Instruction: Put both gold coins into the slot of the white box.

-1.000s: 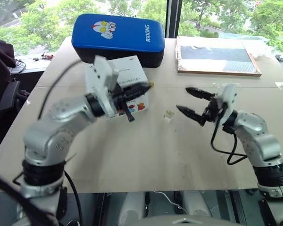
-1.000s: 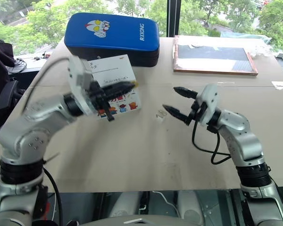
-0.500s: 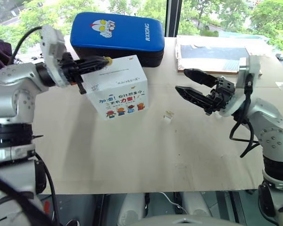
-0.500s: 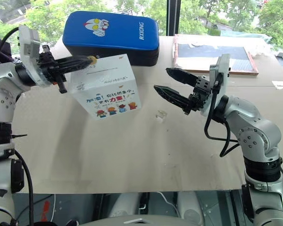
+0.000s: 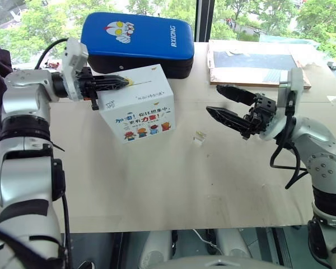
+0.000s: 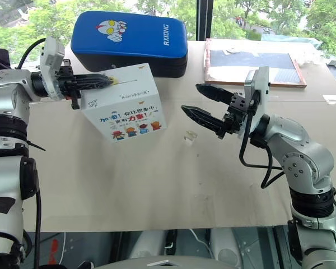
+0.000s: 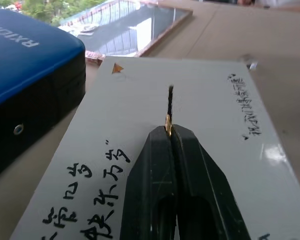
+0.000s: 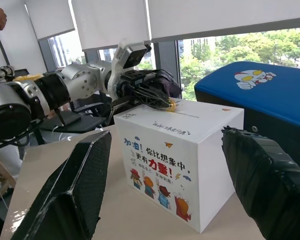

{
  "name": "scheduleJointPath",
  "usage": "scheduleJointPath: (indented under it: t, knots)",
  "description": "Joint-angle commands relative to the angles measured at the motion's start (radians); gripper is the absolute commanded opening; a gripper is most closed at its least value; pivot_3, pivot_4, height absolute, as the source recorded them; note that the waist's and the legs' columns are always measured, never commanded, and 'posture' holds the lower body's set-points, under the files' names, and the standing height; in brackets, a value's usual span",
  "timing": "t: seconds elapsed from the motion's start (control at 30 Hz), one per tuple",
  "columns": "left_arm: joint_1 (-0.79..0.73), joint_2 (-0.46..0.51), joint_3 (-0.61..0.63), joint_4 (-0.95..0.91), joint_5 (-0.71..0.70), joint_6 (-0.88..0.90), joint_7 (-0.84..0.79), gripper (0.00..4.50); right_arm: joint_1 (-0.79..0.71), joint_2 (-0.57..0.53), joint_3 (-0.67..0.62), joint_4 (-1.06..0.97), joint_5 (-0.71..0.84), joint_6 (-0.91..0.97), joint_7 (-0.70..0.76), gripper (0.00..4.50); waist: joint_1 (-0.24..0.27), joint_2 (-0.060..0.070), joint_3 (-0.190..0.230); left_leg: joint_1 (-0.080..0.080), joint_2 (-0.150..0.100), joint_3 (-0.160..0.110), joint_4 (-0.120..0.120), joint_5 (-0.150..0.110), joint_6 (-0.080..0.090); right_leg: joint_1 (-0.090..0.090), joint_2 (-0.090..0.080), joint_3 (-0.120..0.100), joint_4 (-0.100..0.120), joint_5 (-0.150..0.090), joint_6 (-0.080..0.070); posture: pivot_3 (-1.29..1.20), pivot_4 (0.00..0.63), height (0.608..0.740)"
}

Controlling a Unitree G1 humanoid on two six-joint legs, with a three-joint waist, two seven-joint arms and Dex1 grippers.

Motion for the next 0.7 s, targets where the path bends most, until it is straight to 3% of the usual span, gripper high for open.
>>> scheduleJointPath:
  t: [0.03, 0.23, 0.33, 0.47, 0.6, 0.7]
  knots:
    - [-0.027, -0.006, -0.032, 0.078, 0.089, -0.078, 0.008, 0.0, 0.006, -0.006, -0.014, -0.046, 0.001, -0.013, -0.001, 3.74, 0.0, 0.0, 0.0, 0.0, 0.0, 0.0, 0.0, 0.0, 0.0, 0.0, 0.0, 0.0, 0.0, 0.0, 0.0, 0.0, 0.15, 0.74]
    - [-0.07, -0.032, -0.05, 0.162, 0.165, -0.137, 0.008, 0.0, 0.014, -0.002, -0.008, -0.057, -0.011, -0.017, -0.007, 3.74, 0.0, 0.0, 0.0, 0.001, 0.0, -0.001, 0.006, 0.0, 0.0, 0.001, 0.0, 0.0, 0.007, 0.0, 0.0, 0.0, 0.15, 0.74]
    - [-0.081, -0.041, -0.041, 0.169, 0.173, -0.138, 0.004, 0.8, 0.016, 0.0, -0.006, -0.06, -0.013, -0.015, -0.008, 3.81, 0.0, 0.0, -0.001, 0.001, 0.001, -0.001, 0.01, 0.0, 0.0, 0.002, 0.001, 0.0, 0.007, 0.0, 0.0, 0.0, 0.15, 0.74]
    - [-0.1, -0.056, 0.026, 0.165, 0.134, -0.148, 0.073, 2.59, 0.033, -0.015, 0.023, -0.053, -0.068, -0.02, -0.006, 3.81, 0.001, 0.0, -0.001, 0.001, 0.001, -0.001, 0.011, 0.0, 0.0, 0.003, 0.001, 0.0, 0.007, 0.0, 0.0, 0.0, 0.15, 0.74]
    - [-0.145, -0.065, 0.14, 0.096, 0.017, -0.043, 0.061, 2.59, 0.079, -0.032, 0.092, -0.029, -0.172, -0.052, 0.018, 3.81, 0.002, 0.0, 0.0, -0.001, 0.001, -0.002, 0.011, 0.0, 0.0, 0.002, 0.001, -0.001, 0.007, 0.0, 0.0, 0.0, 0.15, 0.74]
    - [-0.126, -0.063, 0.182, -0.07, -0.074, 0.098, -0.005, 2.59, 0.094, -0.023, 0.142, 0.016, -0.253, -0.089, 0.023, 3.81, -0.002, -0.003, 0.001, -0.002, 0.001, -0.003, 0.011, 0.0, 0.001, 0.001, 0.001, -0.001, 0.006, 0.0, 0.0, 0.0, 0.15, 0.74]
